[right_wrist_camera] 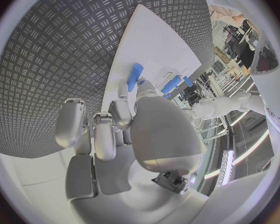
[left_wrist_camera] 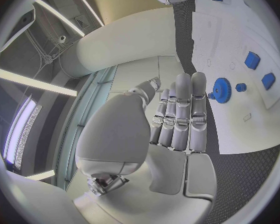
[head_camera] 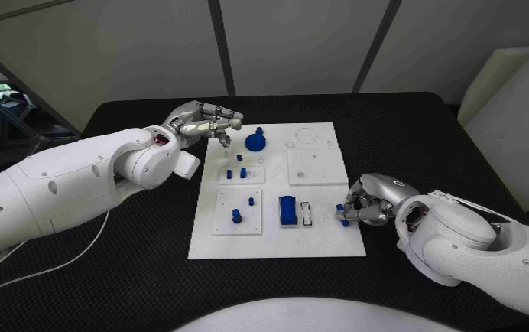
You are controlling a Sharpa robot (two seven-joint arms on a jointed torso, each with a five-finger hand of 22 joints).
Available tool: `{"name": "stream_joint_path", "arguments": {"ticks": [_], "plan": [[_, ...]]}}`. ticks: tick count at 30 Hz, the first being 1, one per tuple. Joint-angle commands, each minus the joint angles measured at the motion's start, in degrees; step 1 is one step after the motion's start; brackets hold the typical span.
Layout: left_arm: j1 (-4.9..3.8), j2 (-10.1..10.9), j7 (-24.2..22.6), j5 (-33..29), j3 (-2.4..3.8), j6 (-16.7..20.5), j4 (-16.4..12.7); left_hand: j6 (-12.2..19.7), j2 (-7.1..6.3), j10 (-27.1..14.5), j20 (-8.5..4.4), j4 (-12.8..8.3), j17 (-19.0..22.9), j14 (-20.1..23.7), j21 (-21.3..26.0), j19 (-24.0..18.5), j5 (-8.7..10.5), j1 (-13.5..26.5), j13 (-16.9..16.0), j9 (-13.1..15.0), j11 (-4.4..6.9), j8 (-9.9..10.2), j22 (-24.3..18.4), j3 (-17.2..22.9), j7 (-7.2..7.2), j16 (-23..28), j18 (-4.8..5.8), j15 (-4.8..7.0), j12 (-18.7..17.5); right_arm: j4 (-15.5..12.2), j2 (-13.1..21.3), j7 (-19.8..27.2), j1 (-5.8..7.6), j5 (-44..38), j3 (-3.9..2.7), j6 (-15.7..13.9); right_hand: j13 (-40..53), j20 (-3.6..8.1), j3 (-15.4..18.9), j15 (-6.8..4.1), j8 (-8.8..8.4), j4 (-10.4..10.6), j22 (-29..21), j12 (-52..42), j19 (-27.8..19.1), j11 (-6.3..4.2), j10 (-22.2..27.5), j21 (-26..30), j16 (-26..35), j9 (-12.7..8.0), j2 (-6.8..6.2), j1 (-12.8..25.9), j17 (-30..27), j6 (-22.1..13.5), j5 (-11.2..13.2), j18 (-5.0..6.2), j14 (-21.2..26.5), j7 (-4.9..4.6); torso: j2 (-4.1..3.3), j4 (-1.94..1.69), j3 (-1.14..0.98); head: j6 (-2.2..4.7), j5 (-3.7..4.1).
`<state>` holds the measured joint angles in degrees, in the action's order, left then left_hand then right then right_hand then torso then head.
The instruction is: Assemble the parts on the task board
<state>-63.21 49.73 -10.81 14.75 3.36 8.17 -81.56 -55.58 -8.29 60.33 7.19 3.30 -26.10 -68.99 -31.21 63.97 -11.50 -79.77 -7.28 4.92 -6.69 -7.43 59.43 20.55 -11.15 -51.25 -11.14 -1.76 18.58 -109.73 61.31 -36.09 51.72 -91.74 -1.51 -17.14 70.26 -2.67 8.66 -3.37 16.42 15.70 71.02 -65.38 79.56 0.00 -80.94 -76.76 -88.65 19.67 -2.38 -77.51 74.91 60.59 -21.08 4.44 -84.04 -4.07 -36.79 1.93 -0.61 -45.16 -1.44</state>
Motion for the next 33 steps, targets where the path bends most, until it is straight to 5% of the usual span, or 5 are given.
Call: {"name": "stream_joint_path", "arguments": {"ticks": [1,9,16,21,33], "plan": [[-0.02,0.1,-0.23,-0.19,0.03,-0.57,-0.12,0.28,0.59,-0.34,0.32,0.05,0.07,0.15,0.24,0.2,-0.16,-0.01,-0.05,-0.07,0.01,-0.16,-0.07,-0.24,-0.02,0.12,0.65,-0.1,0.08,0.12,-0.39,-3.37,-0.52,-5.01,0.46,7.38,0.0,0.09,0.09,-0.51,-0.53,-0.72,-0.04,0.22,-0.45,-0.33,0.16,0.27,0.12,-0.01,-0.05,-1.3,12.37,0.6,0.81,-0.12,-5.34,-0.04,0.0,0.01,0.03,-0.04,-0.09],[0.0,0.13,-0.1,-0.19,0.03,-0.74,-0.11,0.33,0.64,-0.42,0.32,0.07,0.15,0.17,0.31,0.25,-0.15,-0.04,-0.06,-0.09,-0.01,-0.23,-0.14,-0.32,-0.03,0.09,0.66,-0.11,0.2,-0.19,-1.1,-4.77,-0.75,-7.26,0.48,9.94,0.14,0.21,-0.54,-0.62,-0.91,-2.2,0.09,0.3,-0.35,-0.44,0.17,0.28,0.08,0.42,0.53,-4.05,12.49,0.81,3.79,-0.15,-5.37,0.04,0.03,0.0,0.02,-0.07,0.06],[0.02,0.13,-0.09,-0.19,0.03,-0.79,-0.14,0.33,0.64,-0.42,0.32,0.07,0.15,0.17,0.31,0.25,-0.15,-0.04,-0.06,-0.09,-0.01,-0.23,-0.14,-0.32,-0.03,0.09,0.66,-0.11,0.2,-0.23,-1.55,-5.43,-0.81,-7.94,0.49,9.58,0.19,0.27,-1.5,-0.72,-1.19,-3.01,0.18,0.4,-0.27,-0.57,0.21,0.26,0.05,0.6,1.21,-5.7,12.55,0.95,2.94,-0.17,-5.38,0.18,0.03,-0.08,0.04,-0.05,0.11],[0.03,0.2,-0.06,-0.19,0.03,-0.76,-0.18,0.33,0.64,-0.42,0.32,0.07,0.15,0.17,0.31,0.25,-0.15,-0.04,-0.06,-0.09,-0.01,-0.23,-0.14,-0.32,-0.03,0.09,0.66,-0.11,0.2,-0.8,-1.0,-6.3,-0.81,-3.75,0.48,5.22,0.42,0.62,-5.76,-1.1,-1.74,-4.32,0.52,0.35,-0.01,-0.99,0.15,0.05,-0.12,0.72,4.05,-9.29,12.87,1.16,3.51,-0.23,-5.46,0.58,-0.01,-0.08,0.06,-0.02,0.07],[0.03,0.2,0.0,-0.19,0.03,-0.65,-0.28,0.37,0.65,-0.49,0.32,0.05,0.18,0.18,0.34,0.27,-0.16,-0.1,-0.06,-0.1,-0.01,-0.25,-0.17,-0.34,-0.03,0.09,0.66,-0.11,0.23,-2.99,0.24,-6.01,-0.68,13.24,0.4,-5.78,0.62,0.66,-7.94,-1.04,-2.35,-3.34,0.72,0.27,0.13,-0.9,-0.15,-0.06,-0.19,0.89,3.34,-7.77,13.01,1.36,2.91,-0.29,-5.5,0.5,0.03,-0.09,0.12,0.2,-0.03]]}}
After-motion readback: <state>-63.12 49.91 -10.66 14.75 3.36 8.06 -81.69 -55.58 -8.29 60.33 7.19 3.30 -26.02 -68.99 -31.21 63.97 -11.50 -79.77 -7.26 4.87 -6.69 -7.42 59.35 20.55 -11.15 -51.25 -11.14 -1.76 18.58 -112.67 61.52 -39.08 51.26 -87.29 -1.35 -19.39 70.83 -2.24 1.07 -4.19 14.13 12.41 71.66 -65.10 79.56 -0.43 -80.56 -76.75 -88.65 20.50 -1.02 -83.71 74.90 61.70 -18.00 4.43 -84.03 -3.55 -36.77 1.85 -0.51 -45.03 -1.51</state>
